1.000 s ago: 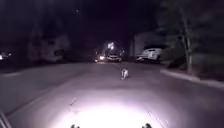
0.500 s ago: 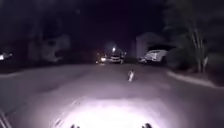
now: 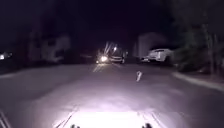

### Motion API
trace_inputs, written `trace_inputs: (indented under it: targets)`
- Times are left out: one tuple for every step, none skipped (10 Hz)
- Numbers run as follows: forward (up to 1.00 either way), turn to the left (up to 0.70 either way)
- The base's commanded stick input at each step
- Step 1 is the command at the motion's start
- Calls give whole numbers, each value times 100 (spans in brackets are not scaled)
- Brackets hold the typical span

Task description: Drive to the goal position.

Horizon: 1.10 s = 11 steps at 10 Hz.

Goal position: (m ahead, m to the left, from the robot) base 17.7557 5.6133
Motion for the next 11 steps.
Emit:
trace_inputs:
  targets:
    - [85, 0]
    - [85, 0]
    - [85, 0]
    - [85, 0]
    - [85, 0]
    - [85, 0]
    - [85, 0]
    - [85, 0]
    - [85, 0]
    - [85, 0]
    - [85, 0]
